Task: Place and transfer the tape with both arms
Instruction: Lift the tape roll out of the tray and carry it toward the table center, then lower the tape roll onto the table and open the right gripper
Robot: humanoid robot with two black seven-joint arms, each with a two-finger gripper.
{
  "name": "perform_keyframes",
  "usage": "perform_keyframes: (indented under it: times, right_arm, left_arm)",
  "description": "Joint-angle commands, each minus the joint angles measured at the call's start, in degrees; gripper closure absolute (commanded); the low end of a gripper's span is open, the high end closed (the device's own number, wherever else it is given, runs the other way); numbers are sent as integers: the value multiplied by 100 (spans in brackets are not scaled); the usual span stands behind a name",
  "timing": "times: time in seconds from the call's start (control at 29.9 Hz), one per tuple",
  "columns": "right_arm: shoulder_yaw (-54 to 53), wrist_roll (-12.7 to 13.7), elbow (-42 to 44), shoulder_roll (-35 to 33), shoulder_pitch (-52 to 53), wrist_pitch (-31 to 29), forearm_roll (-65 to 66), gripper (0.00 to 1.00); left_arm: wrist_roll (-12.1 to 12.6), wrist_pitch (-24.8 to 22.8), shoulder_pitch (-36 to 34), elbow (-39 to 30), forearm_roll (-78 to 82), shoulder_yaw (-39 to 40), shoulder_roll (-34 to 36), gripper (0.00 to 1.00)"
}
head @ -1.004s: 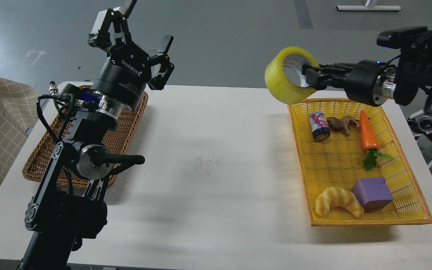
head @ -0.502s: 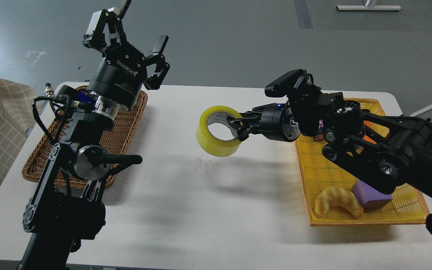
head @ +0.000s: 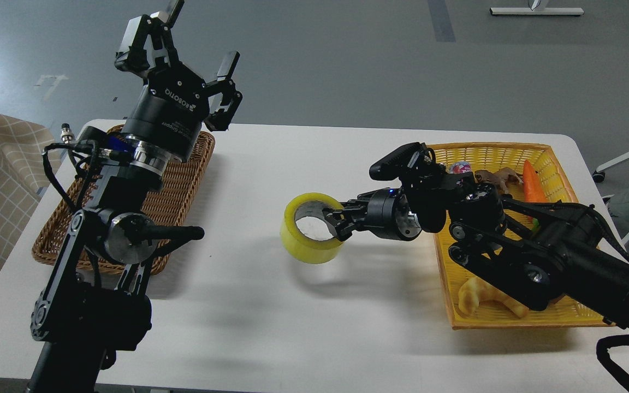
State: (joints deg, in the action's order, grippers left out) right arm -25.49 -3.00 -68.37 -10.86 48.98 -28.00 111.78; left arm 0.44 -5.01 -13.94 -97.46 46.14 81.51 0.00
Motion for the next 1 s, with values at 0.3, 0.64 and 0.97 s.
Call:
perform_keyframes:
  times: [0.3, 0.64, 0.97]
  right_arm:
    - [-35, 10, -1, -3, -345, 0, 178, 99]
    - [-87, 27, -10, -21, -389, 0, 187, 97]
    - [-202, 28, -1, -21, -521, 0, 371, 98]
  left_arm:
    - [-8, -17, 23, -1, -9, 163, 0, 2]
    - [-8, -17, 32, -1, -9, 172, 0, 2]
    - [-17, -17, 32, -1, -17, 181, 0, 2]
